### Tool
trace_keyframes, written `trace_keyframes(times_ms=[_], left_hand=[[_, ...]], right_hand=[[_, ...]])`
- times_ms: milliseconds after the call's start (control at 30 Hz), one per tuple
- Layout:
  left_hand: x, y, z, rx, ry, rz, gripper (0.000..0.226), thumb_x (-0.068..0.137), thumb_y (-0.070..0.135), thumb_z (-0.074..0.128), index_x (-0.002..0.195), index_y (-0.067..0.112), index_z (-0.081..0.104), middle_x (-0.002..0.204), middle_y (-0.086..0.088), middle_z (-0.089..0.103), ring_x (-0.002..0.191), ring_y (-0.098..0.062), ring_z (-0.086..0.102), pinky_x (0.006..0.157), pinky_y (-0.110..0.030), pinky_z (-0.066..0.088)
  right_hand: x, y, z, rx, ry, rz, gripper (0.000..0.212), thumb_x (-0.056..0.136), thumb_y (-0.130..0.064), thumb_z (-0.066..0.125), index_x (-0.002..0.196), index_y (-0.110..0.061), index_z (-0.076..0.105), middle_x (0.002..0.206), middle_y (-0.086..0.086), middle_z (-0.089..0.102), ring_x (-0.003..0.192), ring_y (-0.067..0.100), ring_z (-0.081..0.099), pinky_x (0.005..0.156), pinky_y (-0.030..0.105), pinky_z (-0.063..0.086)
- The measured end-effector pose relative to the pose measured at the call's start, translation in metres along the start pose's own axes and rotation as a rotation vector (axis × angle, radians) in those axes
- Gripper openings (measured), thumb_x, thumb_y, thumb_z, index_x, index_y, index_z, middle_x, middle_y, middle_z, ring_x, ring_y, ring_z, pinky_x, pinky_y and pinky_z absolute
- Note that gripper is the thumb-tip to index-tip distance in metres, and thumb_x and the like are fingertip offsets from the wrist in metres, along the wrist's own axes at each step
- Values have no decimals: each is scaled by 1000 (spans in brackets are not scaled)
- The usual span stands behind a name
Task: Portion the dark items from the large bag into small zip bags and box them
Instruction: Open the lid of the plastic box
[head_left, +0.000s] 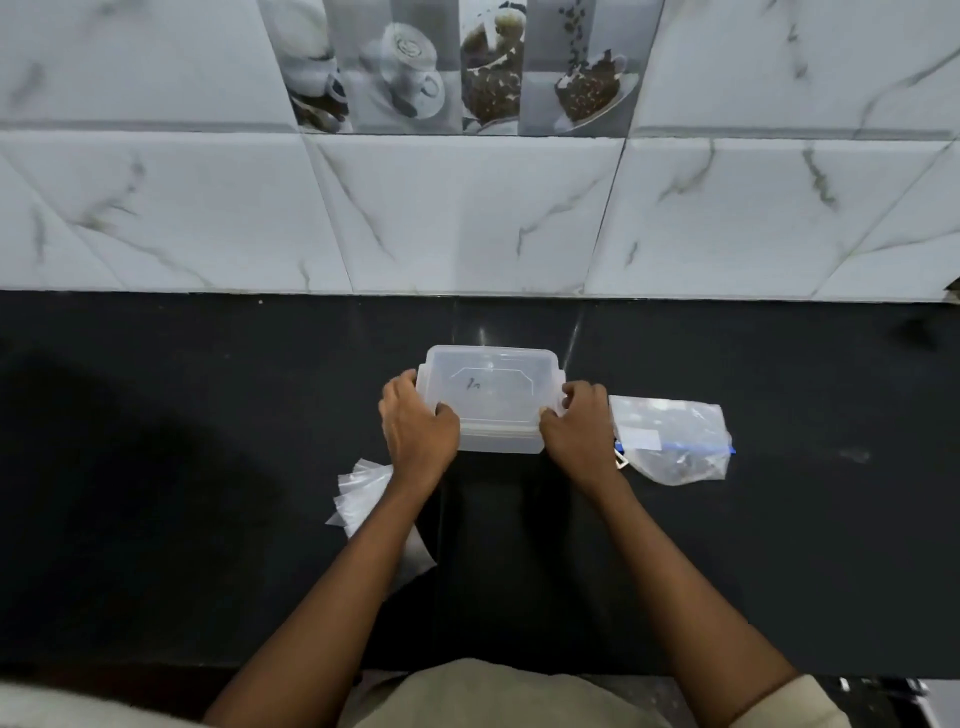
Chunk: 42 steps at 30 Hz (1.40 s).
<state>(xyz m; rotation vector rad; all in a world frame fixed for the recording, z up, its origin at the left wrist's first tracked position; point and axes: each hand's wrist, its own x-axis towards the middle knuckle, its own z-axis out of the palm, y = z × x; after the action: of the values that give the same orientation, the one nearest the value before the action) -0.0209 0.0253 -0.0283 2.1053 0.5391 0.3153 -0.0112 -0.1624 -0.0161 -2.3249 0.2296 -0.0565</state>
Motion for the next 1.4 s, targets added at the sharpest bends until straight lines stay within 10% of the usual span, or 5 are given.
trace_keyframes(times_ms=[400,867,1033,1167,1400], left_hand=[[32,-41,-11,-306,-264,-311,22,100,15,46,95,9,67,88,-5,67,80,-19,65,59,-27,50],[55,-38,-10,-700,-475,-581,22,106,27,44,113,17,63,115,-15,71,98,-33,70,91,-59,57],[57,-39,-9,-814,-412,-723,22,104,27,50,112,19,69,99,-10,75,84,-31,72,59,-42,61],[57,-38,-2,-830,-375,-867,17,96,14,56,89,18,72,85,-10,72,76,-32,69,88,-61,56],[61,-22,-1,-751,-347,-874,10,83,5,66,87,13,69,87,-12,70,74,-32,67,74,-57,61]], right_hand=[[-4,-19,7,-469,43,35,55,79,-40,67,118,-5,51,120,13,50,112,32,49,93,42,47],[39,-6,31,-282,91,-126,40,104,-30,49,136,-6,54,129,17,57,120,31,49,99,42,45],[41,0,33,-292,139,-141,38,104,-28,50,135,-8,56,126,15,59,115,29,48,96,41,44],[34,3,35,-273,218,-199,37,103,-26,54,135,-9,58,123,12,61,111,28,50,91,41,47],[35,8,33,-199,278,-239,33,98,-15,61,130,-6,61,119,13,62,109,29,51,88,43,50]])
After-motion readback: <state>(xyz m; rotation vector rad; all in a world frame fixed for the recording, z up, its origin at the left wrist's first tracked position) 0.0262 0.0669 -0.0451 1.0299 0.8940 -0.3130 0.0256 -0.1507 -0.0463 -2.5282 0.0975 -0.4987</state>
